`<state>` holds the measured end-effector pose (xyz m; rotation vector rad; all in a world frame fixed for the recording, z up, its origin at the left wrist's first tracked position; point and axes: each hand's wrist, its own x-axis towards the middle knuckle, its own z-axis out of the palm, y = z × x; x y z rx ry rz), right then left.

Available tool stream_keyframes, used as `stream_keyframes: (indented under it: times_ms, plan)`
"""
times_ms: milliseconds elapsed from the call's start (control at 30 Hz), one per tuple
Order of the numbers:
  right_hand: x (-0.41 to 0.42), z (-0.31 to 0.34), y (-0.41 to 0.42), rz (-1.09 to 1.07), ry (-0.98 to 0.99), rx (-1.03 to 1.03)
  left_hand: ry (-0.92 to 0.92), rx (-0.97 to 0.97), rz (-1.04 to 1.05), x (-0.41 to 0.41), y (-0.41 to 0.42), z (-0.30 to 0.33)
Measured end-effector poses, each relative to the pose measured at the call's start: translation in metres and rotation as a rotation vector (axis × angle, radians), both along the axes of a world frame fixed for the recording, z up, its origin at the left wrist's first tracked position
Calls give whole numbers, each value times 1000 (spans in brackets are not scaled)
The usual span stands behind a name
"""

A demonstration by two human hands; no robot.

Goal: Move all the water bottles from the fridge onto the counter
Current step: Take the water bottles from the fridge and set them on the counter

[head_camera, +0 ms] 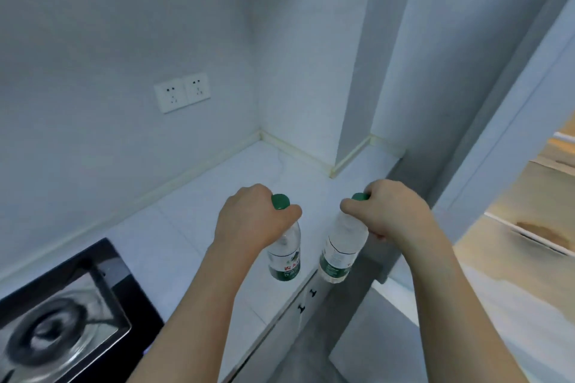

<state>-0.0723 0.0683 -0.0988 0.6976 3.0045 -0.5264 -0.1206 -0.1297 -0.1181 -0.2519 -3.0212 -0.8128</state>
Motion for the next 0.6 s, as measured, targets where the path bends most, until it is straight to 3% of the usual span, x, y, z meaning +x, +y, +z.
stream_keyframes:
  times_ms: [233, 433, 600]
  plan:
    - [-58, -19, -39, 295, -35, -34, -35, -17, 256, 1, -38, -14]
    - [-88, -46, -68, 467, 50, -115, -45, -28, 445, 10, -61, -21]
    - [-96, -49, -106, 603, 41, -70, -29, -53, 563, 32, -89, -20]
